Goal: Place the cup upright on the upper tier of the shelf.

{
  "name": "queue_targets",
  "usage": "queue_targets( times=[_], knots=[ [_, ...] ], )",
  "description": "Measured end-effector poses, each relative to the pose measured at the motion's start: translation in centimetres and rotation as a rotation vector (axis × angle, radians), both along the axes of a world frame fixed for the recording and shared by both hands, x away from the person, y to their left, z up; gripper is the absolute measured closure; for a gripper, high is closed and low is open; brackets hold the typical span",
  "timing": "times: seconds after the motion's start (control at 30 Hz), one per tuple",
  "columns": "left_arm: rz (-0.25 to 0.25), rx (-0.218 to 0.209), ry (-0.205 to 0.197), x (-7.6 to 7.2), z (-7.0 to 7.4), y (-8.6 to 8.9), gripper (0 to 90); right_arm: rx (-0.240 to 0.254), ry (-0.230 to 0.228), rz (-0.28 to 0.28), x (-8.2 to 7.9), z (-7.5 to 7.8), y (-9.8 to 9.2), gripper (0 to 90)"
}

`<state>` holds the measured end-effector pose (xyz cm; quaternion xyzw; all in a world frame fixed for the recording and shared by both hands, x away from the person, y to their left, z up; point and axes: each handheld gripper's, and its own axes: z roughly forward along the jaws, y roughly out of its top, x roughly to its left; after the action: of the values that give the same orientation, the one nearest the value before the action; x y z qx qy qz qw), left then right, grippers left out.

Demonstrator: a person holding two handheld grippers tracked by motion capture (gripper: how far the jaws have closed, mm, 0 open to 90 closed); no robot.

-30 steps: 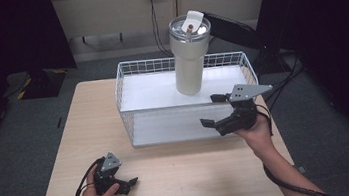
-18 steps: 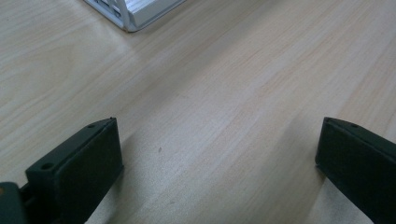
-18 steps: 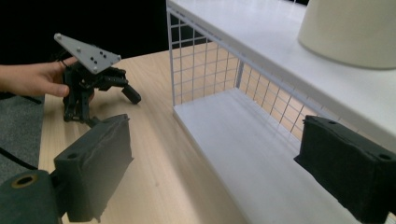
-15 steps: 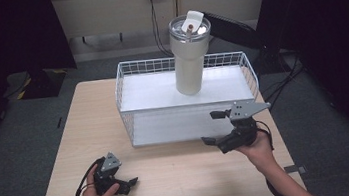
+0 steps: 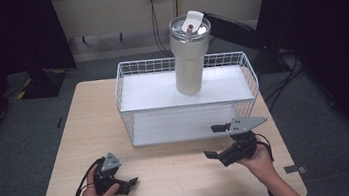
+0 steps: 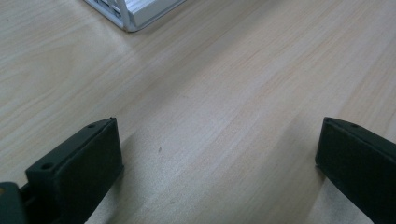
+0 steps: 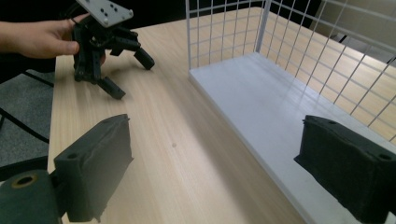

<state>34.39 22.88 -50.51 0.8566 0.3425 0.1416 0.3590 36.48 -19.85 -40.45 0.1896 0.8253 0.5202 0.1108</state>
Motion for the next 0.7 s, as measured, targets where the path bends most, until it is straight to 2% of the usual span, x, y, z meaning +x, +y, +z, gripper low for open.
queue_targets(
  times=[0.17,0.5,0.7],
  knots=[
    [0.0,0.0,0.0,0.0,0.0,0.0,0.0,0.0,0.019,0.004,-0.3,-1.3,-0.1,8.9],
    [0.0,0.0,0.0,0.0,0.0,0.0,0.0,-0.04,0.052,0.017,-0.9,-4.0,-0.1,8.8],
    [0.0,0.0,0.0,0.0,0.0,0.0,0.0,-0.103,0.088,0.004,-1.5,-6.5,-0.3,8.8]
  ],
)
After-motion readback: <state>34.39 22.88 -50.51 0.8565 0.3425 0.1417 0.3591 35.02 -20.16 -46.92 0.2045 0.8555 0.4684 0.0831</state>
